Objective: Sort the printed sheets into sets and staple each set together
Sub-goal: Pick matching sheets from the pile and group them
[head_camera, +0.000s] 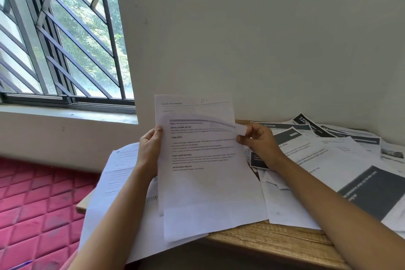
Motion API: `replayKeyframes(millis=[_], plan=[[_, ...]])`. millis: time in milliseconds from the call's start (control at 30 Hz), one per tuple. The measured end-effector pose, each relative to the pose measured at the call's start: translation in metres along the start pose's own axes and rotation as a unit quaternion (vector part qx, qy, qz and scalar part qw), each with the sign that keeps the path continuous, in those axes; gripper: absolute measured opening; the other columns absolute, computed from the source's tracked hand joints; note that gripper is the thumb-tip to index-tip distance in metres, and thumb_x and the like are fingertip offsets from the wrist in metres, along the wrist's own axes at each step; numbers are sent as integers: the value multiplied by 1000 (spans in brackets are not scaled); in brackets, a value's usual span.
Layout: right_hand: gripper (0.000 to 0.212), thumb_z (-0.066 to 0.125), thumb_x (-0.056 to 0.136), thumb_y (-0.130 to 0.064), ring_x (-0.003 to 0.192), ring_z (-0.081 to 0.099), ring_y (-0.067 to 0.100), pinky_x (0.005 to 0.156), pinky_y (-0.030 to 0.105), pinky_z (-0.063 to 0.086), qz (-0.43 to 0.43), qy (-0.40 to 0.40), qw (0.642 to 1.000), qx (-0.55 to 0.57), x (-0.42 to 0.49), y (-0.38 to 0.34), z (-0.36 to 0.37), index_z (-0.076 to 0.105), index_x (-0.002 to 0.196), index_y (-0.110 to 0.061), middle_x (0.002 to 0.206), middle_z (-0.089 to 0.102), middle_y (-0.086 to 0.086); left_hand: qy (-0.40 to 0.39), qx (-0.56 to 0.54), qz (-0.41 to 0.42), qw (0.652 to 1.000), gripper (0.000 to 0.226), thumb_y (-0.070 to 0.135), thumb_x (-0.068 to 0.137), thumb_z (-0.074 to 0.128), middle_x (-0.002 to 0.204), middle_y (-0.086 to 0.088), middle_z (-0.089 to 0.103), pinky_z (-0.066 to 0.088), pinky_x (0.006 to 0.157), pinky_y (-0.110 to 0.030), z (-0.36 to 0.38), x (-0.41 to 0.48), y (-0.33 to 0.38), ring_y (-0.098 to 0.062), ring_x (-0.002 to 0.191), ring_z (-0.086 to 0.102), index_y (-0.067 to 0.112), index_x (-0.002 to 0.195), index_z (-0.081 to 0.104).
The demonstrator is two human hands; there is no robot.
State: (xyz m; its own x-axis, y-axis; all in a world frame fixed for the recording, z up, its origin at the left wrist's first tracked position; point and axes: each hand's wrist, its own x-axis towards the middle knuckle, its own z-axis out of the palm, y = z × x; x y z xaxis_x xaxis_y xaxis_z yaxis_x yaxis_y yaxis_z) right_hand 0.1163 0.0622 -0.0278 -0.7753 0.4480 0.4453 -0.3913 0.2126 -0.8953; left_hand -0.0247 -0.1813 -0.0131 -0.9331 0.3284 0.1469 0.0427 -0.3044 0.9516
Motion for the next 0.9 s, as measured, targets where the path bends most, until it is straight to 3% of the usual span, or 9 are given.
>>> replayKeyframes(millis=[100,267,367,433,467,533,600,667,900], plan=[[52,92,48,-31,82,68,18,71,27,56,9,28,997,69,2,0,1,56,74,-4,86,72,5,5,1,5,1000,27,26,101,49,73,2,71,59,64,-29,-1,1,-1,-15,66,65,16,84,68],[19,71,75,3,73,68,16,60,25,56,43,92,989,104,1,-5,17,56,79,-8,78,72,1,5,-16,13,1000,19,22,97,57,80,-6,69,58,71,-36,-6,3,-1,-21,71,63,12,83,65],[34,77,67,-3,79,69,20,66,31,59,42,94,987,120,1,-5,20,58,93,-12,89,72,6,-16,-30,15,999,10,18,93,62,82,-7,72,61,67,-36,-7,1,0,-21,70,68,11,91,68],[47,82,53,-18,83,70,20,72,31,59,18,76,992,95,0,-4,18,65,97,-13,92,74,5,-20,-37,17,999,10,18,92,63,83,-7,73,61,66,-35,-7,0,0,-21,71,69,11,93,69],[43,81,51,-19,82,70,17,72,28,58,0,69,994,80,-1,-4,19,70,93,-15,90,75,2,-17,-38,18,999,10,20,92,63,85,-7,72,60,69,-37,-7,0,0,-22,73,68,11,93,69],[26,80,59,-5,77,68,9,71,23,55,-38,49,998,30,-2,-4,16,76,76,-24,80,74,-7,-8,-41,19,999,12,24,93,62,87,-8,71,59,73,-38,-7,0,0,-22,75,66,14,92,69],[49,73,66,16,75,66,4,73,20,53,-60,17,997,-48,-1,-1,12,75,63,-34,74,71,-13,2,-38,18,999,17,27,96,58,84,-5,69,57,71,-36,-7,0,2,-20,73,64,15,91,69],[58,69,69,21,80,67,4,74,18,52,-61,-17,993,-102,-3,1,9,75,64,-36,79,73,-13,8,-28,13,999,20,29,98,54,83,-5,67,56,75,-41,-5,0,3,-21,76,62,16,91,69],[41,76,71,8,79,67,8,76,22,52,-68,-17,991,-110,-2,3,9,76,67,-32,78,73,-9,20,-29,-1,999,23,26,99,51,82,-6,66,55,80,-45,-1,-4,6,-22,75,60,17,86,68]])
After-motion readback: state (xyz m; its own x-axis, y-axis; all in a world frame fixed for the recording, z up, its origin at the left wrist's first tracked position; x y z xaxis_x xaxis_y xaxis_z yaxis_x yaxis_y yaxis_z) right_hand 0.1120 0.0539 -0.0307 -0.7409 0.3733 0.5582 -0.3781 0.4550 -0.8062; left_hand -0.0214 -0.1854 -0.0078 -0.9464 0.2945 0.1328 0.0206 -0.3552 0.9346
